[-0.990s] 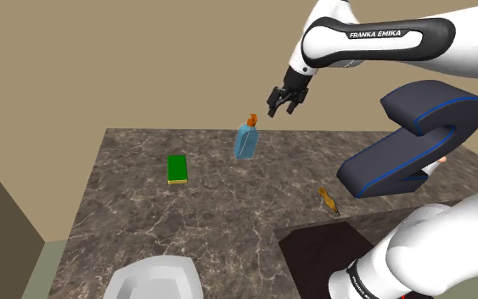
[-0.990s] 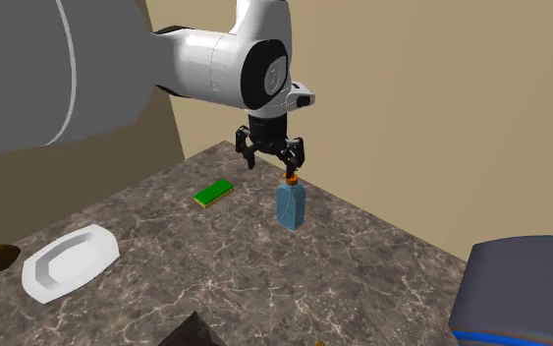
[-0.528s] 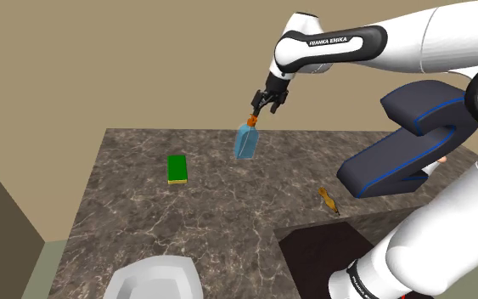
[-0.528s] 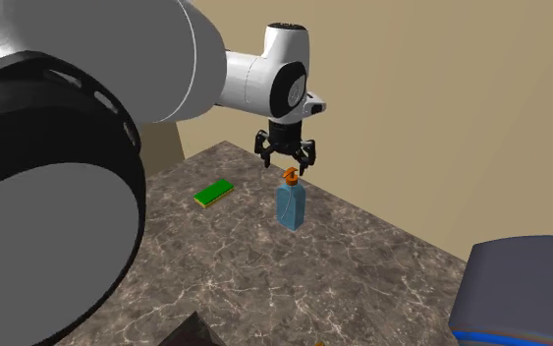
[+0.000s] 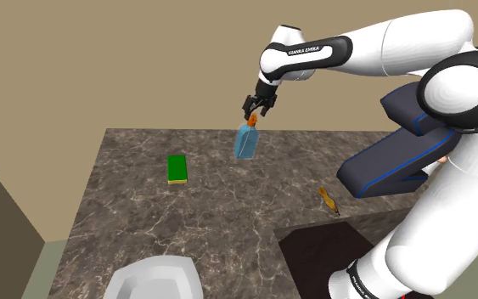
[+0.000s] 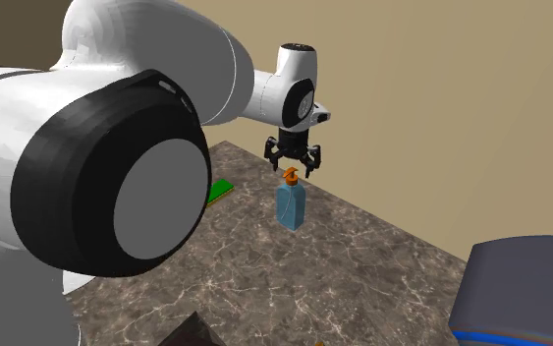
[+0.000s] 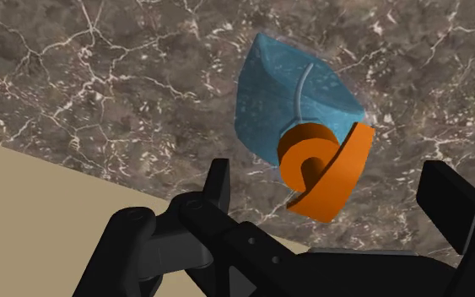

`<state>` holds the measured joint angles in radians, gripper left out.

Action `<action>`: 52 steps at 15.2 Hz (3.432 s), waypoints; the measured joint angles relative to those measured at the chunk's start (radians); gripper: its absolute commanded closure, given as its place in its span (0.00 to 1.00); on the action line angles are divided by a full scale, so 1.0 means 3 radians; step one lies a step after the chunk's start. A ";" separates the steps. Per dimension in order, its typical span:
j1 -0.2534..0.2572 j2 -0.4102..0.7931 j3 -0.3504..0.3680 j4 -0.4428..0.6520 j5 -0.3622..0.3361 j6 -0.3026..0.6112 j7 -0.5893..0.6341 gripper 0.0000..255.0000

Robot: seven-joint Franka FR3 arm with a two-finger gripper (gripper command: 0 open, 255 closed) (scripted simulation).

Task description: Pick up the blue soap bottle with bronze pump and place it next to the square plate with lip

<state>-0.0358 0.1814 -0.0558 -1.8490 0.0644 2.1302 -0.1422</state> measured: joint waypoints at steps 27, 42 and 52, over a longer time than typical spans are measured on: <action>0.0005 0.0032 0.0004 0.0066 -0.0001 -0.0033 0.0010 1.00; -0.0001 -0.0079 -0.0004 0.0595 -0.0023 -0.0672 0.0040 1.00; -0.0006 -0.0080 -0.0008 0.1043 -0.0030 -0.1120 0.0057 1.00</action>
<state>-0.0377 0.1574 -0.0583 -1.5361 0.0555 1.7941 -0.1253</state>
